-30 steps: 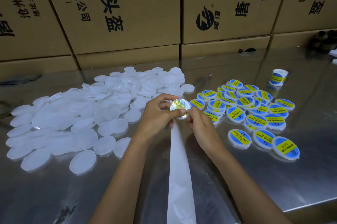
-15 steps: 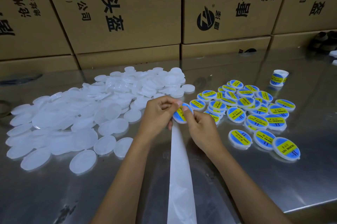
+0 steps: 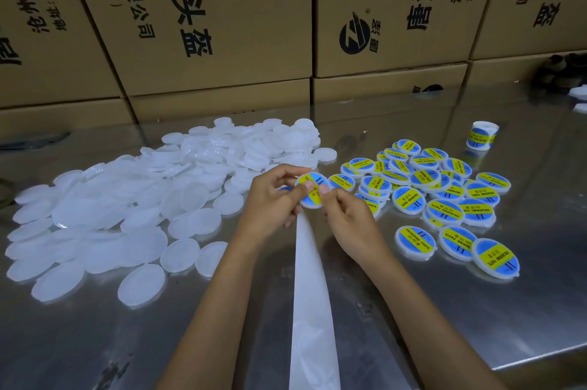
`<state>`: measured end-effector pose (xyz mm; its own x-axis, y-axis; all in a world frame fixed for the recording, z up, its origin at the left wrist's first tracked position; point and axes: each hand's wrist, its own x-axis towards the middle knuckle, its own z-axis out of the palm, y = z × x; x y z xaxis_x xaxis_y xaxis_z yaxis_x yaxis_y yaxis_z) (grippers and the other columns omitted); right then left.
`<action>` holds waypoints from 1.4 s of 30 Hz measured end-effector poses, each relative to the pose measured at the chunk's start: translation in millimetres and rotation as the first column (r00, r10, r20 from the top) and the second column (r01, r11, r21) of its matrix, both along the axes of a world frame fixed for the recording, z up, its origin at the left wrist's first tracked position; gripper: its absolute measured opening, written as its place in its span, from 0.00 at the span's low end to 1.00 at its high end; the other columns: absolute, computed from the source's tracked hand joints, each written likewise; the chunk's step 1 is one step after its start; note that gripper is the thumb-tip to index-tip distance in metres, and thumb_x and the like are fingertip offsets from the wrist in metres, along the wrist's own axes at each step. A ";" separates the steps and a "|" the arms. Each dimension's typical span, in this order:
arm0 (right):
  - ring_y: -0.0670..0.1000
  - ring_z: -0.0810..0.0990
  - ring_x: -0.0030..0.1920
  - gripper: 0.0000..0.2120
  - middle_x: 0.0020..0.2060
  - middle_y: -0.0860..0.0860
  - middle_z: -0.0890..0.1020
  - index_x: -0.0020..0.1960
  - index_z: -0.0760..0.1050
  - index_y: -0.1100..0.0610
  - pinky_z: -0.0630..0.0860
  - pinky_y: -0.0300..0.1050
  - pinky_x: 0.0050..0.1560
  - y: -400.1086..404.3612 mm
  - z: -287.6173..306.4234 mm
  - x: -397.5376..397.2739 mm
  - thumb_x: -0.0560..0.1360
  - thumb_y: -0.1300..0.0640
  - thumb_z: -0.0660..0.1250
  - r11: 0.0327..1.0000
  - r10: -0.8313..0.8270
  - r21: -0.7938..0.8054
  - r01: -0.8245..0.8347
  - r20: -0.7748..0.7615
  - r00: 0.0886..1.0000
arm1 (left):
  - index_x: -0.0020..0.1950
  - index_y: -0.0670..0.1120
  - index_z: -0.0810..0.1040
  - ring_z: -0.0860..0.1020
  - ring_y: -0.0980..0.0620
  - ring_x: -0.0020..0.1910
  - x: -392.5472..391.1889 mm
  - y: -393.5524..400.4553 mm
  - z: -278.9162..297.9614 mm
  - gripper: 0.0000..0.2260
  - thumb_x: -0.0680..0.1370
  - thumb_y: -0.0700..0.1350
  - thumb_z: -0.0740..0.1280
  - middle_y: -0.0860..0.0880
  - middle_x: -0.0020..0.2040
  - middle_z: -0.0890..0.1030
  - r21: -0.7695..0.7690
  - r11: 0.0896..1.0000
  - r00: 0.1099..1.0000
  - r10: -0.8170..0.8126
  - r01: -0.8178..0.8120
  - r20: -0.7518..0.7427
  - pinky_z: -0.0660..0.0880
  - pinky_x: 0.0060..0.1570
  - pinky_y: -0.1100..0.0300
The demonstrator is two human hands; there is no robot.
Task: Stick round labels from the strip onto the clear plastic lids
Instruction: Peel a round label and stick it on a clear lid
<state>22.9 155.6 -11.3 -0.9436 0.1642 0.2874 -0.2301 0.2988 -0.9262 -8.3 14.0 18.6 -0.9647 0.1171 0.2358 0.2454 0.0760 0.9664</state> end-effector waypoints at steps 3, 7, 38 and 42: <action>0.49 0.63 0.32 0.22 0.30 0.54 0.67 0.36 0.67 0.64 0.61 0.43 0.33 0.9 1.9 1.2 0.81 0.48 0.64 0.996 0.090 -0.013 -0.090 0.026 0.996 | 0.53 0.45 0.85 0.69 0.51 0.24 -2.6 -1.0 -3.2 0.05 0.80 0.41 0.70 0.48 0.34 0.79 0.000 0.997 0.997 0.079 -0.079 -0.006 0.66 0.20 0.62; 0.47 0.63 0.26 0.22 0.26 0.51 0.68 0.37 0.72 0.66 0.61 0.36 0.27 3.9 2.5 -0.2 0.80 0.49 0.65 0.992 0.097 -0.091 -0.089 0.083 0.992 | 0.51 0.48 0.86 0.71 0.48 0.26 -0.9 0.7 -3.8 0.06 0.80 0.47 0.70 0.39 0.35 0.80 0.057 0.994 0.994 0.094 -0.097 0.052 0.67 0.20 0.63; 0.47 0.77 0.43 0.06 0.43 0.45 0.79 0.52 0.79 0.54 0.75 0.40 0.49 0.9 -15.6 -5.0 0.76 0.61 0.67 0.984 -0.049 0.168 0.053 -0.026 0.998 | 0.72 0.46 0.74 0.71 0.44 0.70 -16.7 -28.9 -23.3 0.22 0.78 0.36 0.62 0.45 0.70 0.75 -0.643 0.636 0.890 0.421 -0.426 -0.173 0.65 0.69 0.52; 0.49 0.78 0.44 0.05 0.44 0.47 0.80 0.51 0.79 0.53 0.77 0.45 0.51 0.5 -14.9 -6.1 0.76 0.60 0.68 0.988 -0.056 0.145 0.059 -0.022 0.998 | 0.67 0.41 0.74 0.71 0.41 0.65 -17.9 -47.4 -25.5 0.16 0.80 0.44 0.63 0.41 0.65 0.75 -0.851 0.353 0.845 0.504 -0.389 -0.177 0.67 0.64 0.51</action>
<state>16.8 156.1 -26.1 -0.9284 0.1732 0.3288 -0.2247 0.4431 -0.8679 -26.3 -33.4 -6.9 -0.9475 -0.2587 0.1880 -0.1759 0.9124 0.3695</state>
